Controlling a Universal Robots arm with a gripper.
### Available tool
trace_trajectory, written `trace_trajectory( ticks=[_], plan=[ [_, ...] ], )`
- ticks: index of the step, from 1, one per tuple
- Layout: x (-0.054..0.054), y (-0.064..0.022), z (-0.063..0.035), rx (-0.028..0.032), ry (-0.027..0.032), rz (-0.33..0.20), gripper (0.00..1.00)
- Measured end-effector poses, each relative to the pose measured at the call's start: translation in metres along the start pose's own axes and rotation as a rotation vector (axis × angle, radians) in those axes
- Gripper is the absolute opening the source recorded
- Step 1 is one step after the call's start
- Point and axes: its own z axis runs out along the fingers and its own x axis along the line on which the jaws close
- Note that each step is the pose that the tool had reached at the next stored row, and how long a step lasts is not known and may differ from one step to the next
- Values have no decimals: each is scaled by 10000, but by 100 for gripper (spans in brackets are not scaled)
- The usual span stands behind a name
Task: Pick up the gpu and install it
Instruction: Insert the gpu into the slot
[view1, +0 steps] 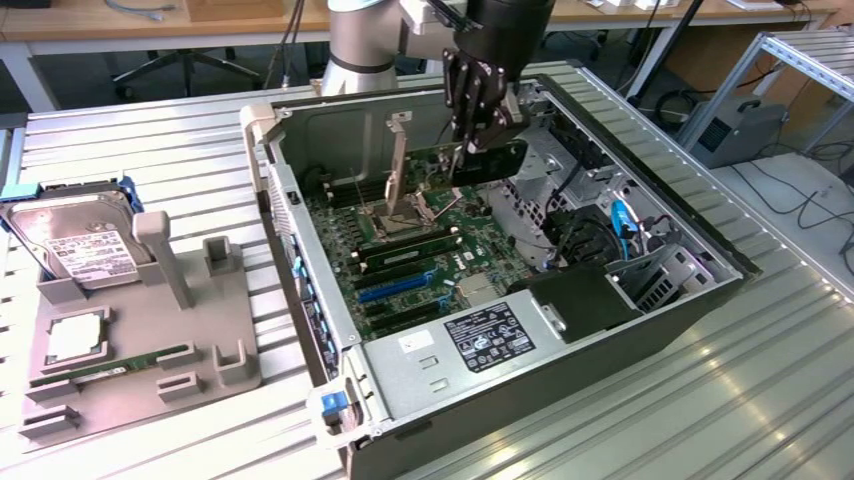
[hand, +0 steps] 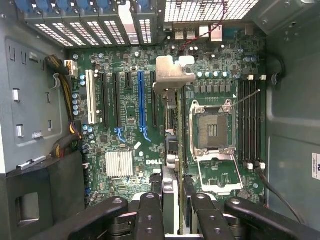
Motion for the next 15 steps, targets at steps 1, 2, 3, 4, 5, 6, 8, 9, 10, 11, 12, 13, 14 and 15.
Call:
trace_trajectory(
  ticks=[1,2,3,4,5,6,8,9,10,11,12,13,14,15],
  plan=[
    [1,7,2,0,0,0,27],
    [1,11,5,0,0,0,27],
    [1,16,7,0,-1,0,27],
    [1,20,9,0,0,1,27],
    [2,24,10,0,0,1,27],
    [2,26,12,0,0,0,27],
    [2,31,16,0,-1,0,27],
    [2,33,18,0,0,0,27],
    [2,34,20,0,0,0,27],
    [2,37,22,0,0,1,27],
    [2,39,24,0,-1,0,27],
    [3,42,25,0,1,1,27],
    [3,44,27,0,1,0,27],
    [3,47,28,0,0,1,27]
  ],
)
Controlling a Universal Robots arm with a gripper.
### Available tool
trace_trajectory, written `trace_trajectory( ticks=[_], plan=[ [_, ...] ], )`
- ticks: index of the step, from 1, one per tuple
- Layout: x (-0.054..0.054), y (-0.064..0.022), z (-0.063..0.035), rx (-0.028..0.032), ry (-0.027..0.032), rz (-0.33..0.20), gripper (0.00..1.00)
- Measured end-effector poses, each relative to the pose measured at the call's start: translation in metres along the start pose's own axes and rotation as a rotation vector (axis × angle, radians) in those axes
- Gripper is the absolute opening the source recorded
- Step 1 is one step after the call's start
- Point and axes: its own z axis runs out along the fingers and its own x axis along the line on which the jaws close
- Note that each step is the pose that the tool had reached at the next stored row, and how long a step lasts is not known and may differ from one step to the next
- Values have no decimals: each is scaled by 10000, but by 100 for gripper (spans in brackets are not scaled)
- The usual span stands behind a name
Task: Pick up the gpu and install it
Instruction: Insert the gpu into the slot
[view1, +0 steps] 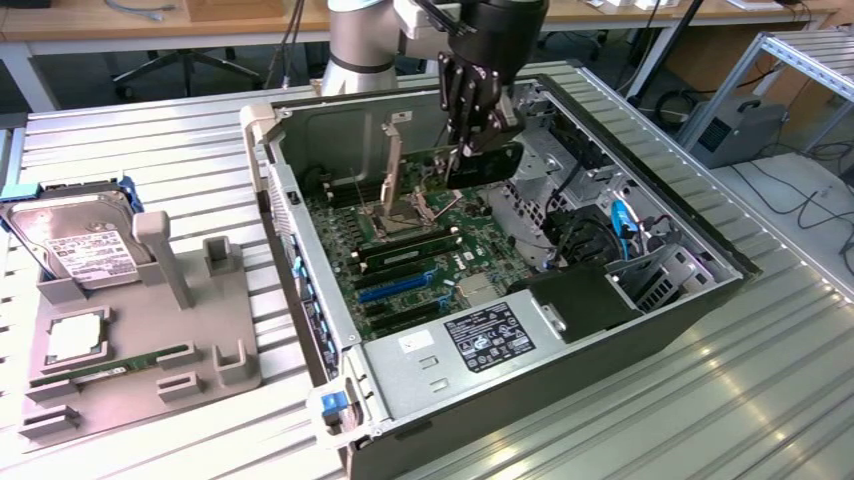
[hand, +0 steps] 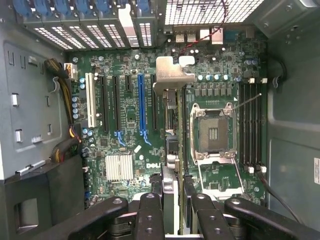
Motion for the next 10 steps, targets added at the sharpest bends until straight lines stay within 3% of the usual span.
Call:
trace_trajectory(
  ticks=[10],
  plan=[
    [3,40,21,0,1,0,27]
  ],
)
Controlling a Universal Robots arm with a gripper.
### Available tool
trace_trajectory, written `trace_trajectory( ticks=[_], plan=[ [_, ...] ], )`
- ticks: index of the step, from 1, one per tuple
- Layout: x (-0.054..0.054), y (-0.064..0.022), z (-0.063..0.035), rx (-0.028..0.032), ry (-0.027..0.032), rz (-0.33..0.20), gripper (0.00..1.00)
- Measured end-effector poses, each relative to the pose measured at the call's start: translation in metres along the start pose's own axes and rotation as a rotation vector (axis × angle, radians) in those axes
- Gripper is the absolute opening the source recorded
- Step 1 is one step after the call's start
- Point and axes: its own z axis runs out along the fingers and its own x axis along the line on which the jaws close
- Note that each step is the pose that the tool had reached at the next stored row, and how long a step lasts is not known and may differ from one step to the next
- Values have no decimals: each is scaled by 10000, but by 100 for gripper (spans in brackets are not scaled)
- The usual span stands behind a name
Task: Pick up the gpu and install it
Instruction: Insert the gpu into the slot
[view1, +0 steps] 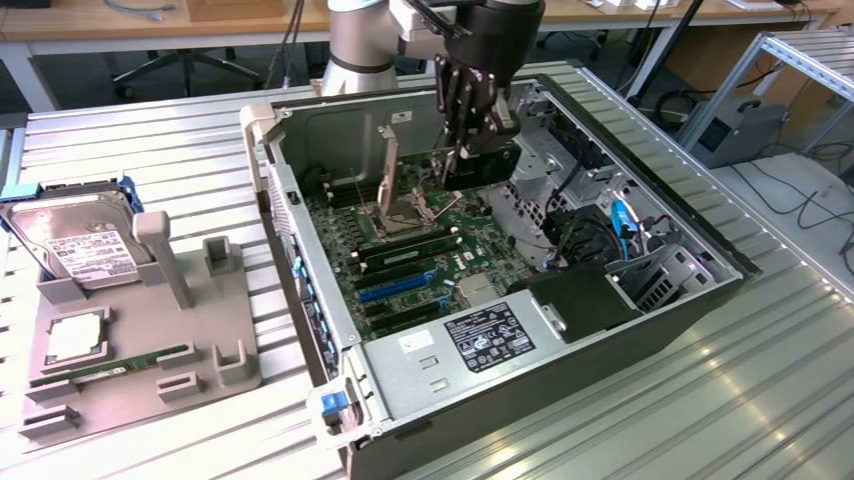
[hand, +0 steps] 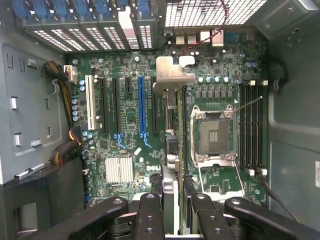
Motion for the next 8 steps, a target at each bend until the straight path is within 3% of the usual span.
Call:
trace_trajectory(
  ticks=[8],
  plan=[
    [1,21,16,0,0,0,27]
  ],
)
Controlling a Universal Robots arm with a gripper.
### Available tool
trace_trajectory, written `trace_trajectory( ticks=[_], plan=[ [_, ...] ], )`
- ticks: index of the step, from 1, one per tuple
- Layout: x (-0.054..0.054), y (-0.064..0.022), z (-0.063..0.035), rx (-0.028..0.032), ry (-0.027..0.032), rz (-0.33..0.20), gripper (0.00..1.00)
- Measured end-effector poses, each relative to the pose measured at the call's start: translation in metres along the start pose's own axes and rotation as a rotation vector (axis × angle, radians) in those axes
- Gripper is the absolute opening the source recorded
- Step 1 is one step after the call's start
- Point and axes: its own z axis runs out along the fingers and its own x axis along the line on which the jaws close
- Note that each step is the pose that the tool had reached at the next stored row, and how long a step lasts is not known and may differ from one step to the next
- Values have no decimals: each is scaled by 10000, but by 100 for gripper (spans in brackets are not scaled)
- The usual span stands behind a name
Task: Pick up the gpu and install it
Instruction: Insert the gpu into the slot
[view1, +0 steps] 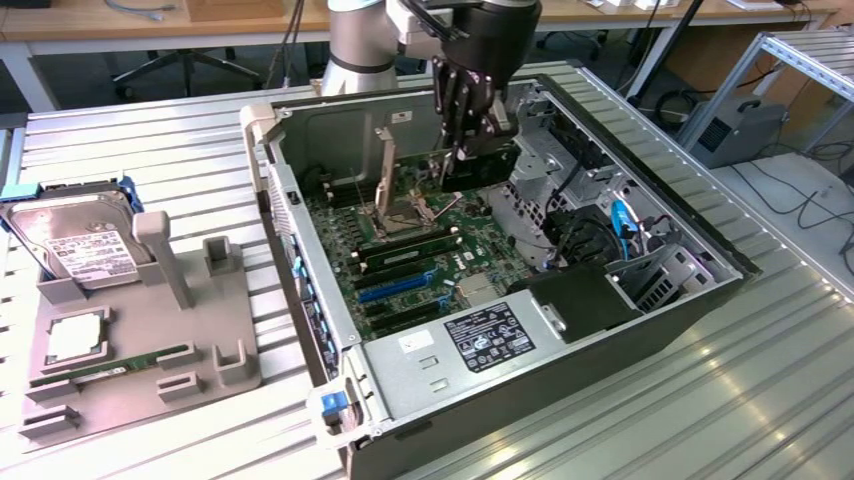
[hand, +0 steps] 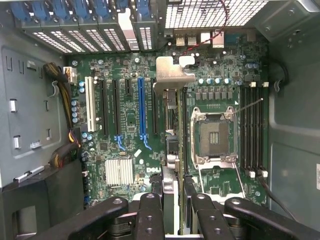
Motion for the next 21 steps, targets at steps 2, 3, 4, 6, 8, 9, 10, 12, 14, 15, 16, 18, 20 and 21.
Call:
trace_trajectory(
  ticks=[2,3,4,6,8,9,10,12,14,15,16,18,20,21],
  plan=[
    [0,2,4,0,-1,-1,27],
    [0,2,6,0,-1,0,27],
    [0,3,8,0,-1,0,27],
    [0,5,12,0,-1,0,27],
    [0,7,17,0,-1,0,27],
    [0,8,20,0,-1,0,27],
    [0,12,28,0,-1,0,27],
    [1,32,56,0,-1,0,27],
    [2,46,76,0,-1,0,27],
    [2,50,81,0,-1,0,27],
    [2,52,85,0,-2,0,27],
    [5,84,114,0,0,1,27],
    [10,121,145,0,0,1,27],
    [11,132,151,0,-1,0,27]
  ],
)
